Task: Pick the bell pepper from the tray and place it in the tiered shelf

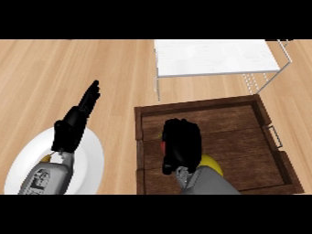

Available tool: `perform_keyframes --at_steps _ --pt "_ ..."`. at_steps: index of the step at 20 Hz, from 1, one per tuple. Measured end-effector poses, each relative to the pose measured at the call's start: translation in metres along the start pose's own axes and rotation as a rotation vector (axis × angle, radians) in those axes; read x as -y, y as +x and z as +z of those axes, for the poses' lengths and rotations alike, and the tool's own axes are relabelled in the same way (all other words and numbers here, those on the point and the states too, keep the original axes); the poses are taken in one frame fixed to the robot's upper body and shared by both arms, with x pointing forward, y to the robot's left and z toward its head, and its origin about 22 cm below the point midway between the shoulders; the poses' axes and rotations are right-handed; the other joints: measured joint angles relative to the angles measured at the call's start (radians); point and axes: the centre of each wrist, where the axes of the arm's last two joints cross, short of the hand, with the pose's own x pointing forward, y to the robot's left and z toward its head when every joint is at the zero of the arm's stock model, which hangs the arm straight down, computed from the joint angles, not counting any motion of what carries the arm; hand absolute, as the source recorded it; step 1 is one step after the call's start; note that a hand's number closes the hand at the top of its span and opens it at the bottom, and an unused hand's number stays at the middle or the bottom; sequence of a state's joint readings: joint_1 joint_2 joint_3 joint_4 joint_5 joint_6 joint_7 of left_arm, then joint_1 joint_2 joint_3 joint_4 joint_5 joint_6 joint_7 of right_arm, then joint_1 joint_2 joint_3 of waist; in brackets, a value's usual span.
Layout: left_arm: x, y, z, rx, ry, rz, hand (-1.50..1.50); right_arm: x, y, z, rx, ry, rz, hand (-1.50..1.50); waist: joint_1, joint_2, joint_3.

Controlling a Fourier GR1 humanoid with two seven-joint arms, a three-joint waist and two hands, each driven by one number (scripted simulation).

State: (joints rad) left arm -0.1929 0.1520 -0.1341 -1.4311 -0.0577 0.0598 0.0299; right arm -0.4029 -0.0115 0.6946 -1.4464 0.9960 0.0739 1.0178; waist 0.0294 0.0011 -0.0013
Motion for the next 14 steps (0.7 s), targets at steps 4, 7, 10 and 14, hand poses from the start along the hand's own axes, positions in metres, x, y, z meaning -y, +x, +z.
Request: perform_keyframes --at_steps 4,7,10,14 --pt "-0.001 0.001 -0.005 0.009 -0.001 -0.002 0.0 -0.005 0.024 0.023 0.122 0.05 -0.09 1.5 0.013 0.003 0.001" --pt "0.005 0.001 -0.005 0.013 -0.01 0.0 0.0 0.005 0.037 0.035 0.197 0.023 -0.198 1.5 0.017 0.002 0.001" --pt "0.009 0.001 -0.004 0.007 -0.007 0.002 0.0 0.024 0.045 0.046 0.266 -0.043 -0.338 1.5 0.013 -0.001 0.002" --pt "0.003 0.0 -0.005 0.002 0.003 -0.001 0.0 0.049 0.057 0.057 0.346 -0.152 -0.421 1.5 0.002 -0.005 0.001"
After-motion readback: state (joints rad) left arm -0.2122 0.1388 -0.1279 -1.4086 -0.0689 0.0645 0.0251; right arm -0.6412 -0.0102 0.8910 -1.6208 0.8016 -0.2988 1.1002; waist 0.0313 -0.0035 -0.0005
